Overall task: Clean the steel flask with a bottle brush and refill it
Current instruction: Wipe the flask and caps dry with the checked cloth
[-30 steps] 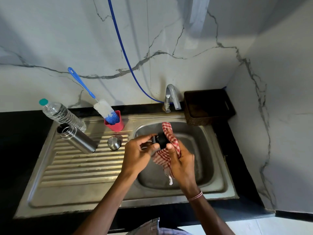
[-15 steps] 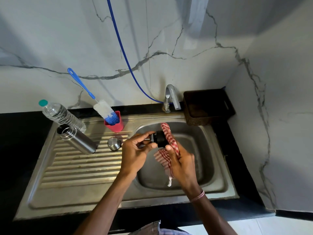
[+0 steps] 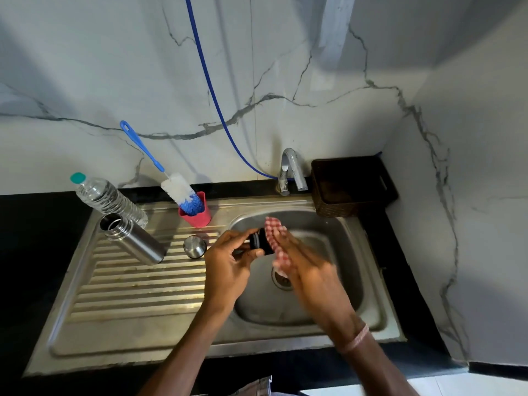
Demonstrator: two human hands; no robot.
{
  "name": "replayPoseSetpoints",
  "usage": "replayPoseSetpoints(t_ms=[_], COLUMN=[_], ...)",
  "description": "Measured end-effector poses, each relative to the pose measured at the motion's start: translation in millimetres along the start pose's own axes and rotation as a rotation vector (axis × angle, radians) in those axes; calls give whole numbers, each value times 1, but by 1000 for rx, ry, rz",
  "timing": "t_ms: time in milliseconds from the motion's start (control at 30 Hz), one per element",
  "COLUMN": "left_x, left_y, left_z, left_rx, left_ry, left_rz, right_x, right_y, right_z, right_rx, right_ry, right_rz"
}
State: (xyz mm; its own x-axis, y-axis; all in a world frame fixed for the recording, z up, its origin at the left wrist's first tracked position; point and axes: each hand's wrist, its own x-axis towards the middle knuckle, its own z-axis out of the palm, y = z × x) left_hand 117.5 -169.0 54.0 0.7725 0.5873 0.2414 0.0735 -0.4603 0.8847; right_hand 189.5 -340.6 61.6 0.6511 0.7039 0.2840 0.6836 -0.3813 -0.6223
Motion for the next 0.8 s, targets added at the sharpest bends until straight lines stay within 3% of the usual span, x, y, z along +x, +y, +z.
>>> replayPoseSetpoints(t_ms=[67,133,267,400,500,633,700,800], left_x=[0,-3,-7,1,-3,-9,-4,0], left_y=[1,-3,-1,1,-1,-4,0,6], left_z=[2,4,7,7,5,1,-1,-1], left_rx=[-92,-104,-19,-124,-142,-26,-18,-81], left_ry=[-6,-52,-61,57,14,-52,8,85], left_rz=[-69,-23,88,-1,-9,122,105,6], right_x=[-14,-4,41,19,8,38,42,21], right_y=[-12,-15,-10,-23,-20,-6,-4,-8], right_z=[6,5,-14,-3,6,-2,1,11], right_rx=[-202,-308,-160,-243,-300,-103,-10,-58], right_ry=[1,44,-65,11,15,-23,-40,12], right_rz=[-72,-81,78,20,-27,20,1,-57])
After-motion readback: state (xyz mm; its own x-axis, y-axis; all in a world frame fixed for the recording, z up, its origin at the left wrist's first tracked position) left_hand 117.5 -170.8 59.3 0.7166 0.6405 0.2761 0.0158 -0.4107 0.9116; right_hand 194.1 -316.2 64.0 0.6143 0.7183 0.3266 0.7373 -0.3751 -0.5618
